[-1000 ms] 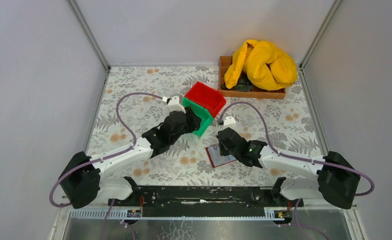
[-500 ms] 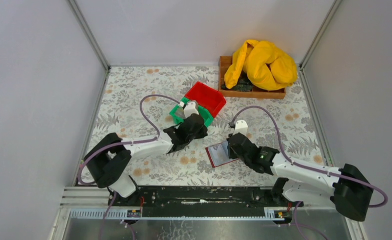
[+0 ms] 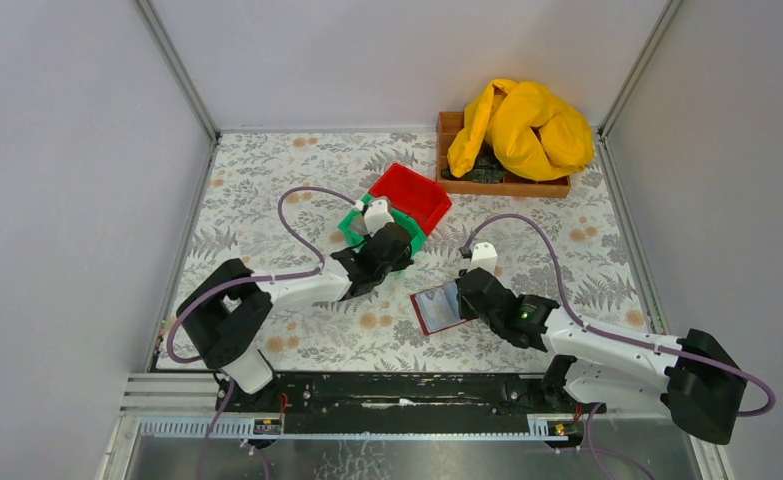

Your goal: Take the credit cards out of the card holder

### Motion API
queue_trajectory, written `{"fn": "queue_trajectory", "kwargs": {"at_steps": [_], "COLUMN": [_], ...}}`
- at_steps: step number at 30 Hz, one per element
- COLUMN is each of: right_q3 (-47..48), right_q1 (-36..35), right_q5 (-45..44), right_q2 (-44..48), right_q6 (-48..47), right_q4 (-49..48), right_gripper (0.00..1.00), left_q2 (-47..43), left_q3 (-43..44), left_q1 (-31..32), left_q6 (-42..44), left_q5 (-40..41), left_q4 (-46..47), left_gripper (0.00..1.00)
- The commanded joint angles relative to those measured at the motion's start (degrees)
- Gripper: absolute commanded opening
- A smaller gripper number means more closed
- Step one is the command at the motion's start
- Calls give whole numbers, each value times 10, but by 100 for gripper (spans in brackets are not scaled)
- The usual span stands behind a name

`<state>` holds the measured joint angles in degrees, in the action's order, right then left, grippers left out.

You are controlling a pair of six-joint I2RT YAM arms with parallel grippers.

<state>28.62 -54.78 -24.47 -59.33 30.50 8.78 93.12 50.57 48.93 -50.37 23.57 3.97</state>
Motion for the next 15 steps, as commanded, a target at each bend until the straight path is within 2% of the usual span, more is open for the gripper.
{"fn": "queue_trajectory", "kwargs": {"at_steps": [1, 7, 15], "right_q3": [-2, -4, -7], "right_q1": [3, 3, 3], "right_q5": [-10, -6, -7], "right_q2": [-4, -7, -4], "right_q6": [9, 7, 9], "right_q4": [-11, -14, -13], "right_gripper": [7, 7, 7], "left_q2": [-1, 4, -1], "left_q3": [-1, 1, -7], "left_q1": [-18, -21, -38], "left_q6": [-10, -13, -15], "left_q5": [31, 65, 68], "left_q4": [-8, -26, -50], "left_gripper": [13, 13, 13]}}
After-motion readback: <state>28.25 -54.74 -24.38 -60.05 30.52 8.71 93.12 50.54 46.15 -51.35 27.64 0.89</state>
